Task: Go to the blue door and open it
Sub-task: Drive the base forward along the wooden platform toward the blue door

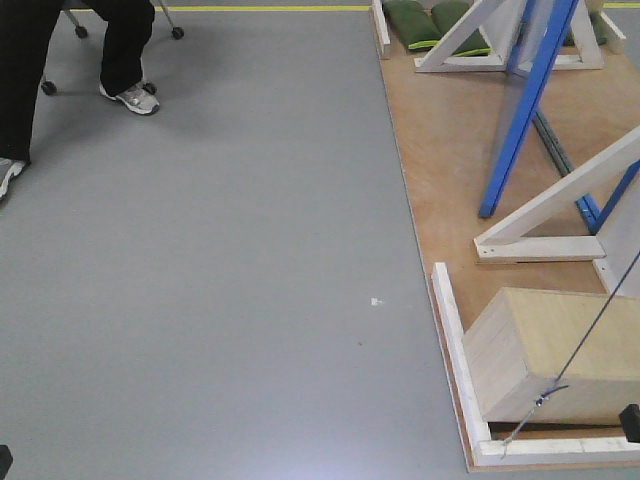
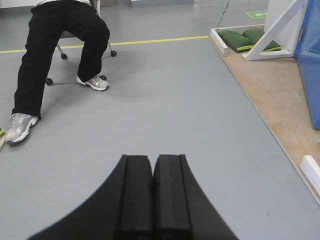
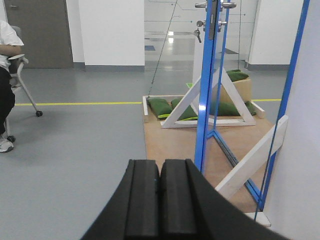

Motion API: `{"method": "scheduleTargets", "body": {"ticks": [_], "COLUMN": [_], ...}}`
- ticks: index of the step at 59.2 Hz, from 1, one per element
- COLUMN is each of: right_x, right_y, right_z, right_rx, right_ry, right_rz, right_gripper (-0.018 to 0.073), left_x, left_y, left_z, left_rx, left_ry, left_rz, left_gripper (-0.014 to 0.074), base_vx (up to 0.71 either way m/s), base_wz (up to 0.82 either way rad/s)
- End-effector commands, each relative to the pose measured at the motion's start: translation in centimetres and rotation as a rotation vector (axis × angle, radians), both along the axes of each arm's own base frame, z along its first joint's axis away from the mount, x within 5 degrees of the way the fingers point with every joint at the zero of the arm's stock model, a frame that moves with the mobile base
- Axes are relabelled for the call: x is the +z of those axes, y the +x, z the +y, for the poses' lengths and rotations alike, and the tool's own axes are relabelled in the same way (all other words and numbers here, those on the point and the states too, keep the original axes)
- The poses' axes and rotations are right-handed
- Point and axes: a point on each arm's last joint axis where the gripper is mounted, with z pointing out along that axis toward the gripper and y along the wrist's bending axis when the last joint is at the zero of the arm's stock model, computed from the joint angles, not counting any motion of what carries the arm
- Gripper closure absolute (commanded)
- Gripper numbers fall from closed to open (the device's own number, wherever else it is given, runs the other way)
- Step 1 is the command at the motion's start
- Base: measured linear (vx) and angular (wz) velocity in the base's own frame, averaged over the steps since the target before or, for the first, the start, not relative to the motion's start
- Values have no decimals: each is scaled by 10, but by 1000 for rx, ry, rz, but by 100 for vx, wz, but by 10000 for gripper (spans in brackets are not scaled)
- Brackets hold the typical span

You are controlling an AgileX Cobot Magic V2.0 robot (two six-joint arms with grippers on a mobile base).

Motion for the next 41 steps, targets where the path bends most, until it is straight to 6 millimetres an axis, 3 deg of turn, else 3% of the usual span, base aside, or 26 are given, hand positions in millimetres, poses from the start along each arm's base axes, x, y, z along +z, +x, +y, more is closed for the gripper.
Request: {"method": "scheduleTargets", "body": {"ticks": [1,41], "right_x": [5,5], "right_y": [0,0], "right_z": [0,0], "right_rx": [-3,-3], "right_ry": [-9,-9], "right_rz": [-80,-80], "right_gripper": [564,564], "left_x": [18,18], "left_y": [0,0], "left_z": [-1,-1], "left_rx": [-7,-7], "left_ry": [-6,-6], "left_rz": [-123,-123], "left_gripper": [526,526], "base_vx": [37,42], "base_wz": [2,1]}}
